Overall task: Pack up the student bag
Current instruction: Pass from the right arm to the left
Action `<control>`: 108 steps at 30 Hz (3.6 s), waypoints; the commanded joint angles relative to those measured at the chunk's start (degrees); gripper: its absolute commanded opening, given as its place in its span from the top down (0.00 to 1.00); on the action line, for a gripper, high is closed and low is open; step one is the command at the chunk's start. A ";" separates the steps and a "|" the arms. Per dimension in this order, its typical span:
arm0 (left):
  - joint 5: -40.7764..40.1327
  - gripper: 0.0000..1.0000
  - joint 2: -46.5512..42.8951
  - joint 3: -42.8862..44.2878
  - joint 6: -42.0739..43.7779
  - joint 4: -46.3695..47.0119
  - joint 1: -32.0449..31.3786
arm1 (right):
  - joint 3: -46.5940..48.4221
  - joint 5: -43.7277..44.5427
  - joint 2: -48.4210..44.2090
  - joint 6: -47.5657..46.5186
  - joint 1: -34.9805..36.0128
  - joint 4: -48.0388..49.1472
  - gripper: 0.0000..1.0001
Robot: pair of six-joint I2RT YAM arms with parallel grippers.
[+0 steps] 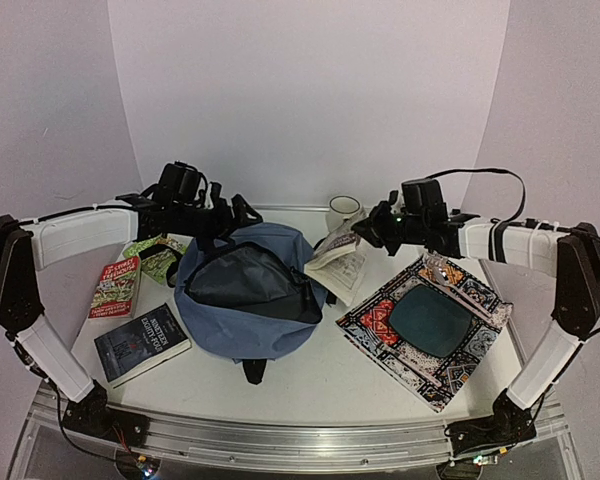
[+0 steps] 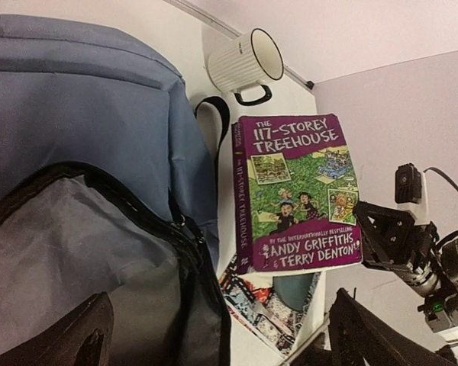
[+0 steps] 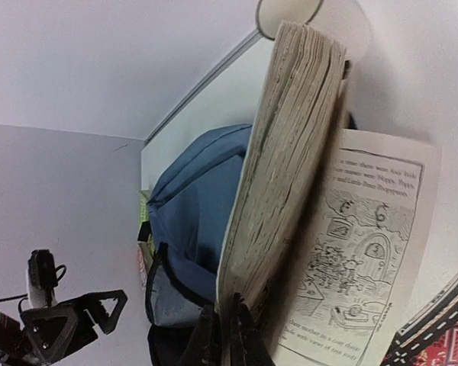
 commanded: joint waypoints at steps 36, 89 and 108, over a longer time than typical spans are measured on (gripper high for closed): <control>16.67 0.54 1.78 -21.58 -41.13 62.26 0.22 | 3.31 -3.40 6.30 3.18 12.67 16.03 1.00; 15.46 1.00 1.31 -22.61 -34.99 56.88 1.34 | 4.28 1.87 4.27 -13.80 15.06 4.79 0.55; 18.49 1.00 -2.75 -19.57 -29.36 51.87 5.52 | 2.60 3.20 -5.78 -35.60 15.83 -1.56 0.02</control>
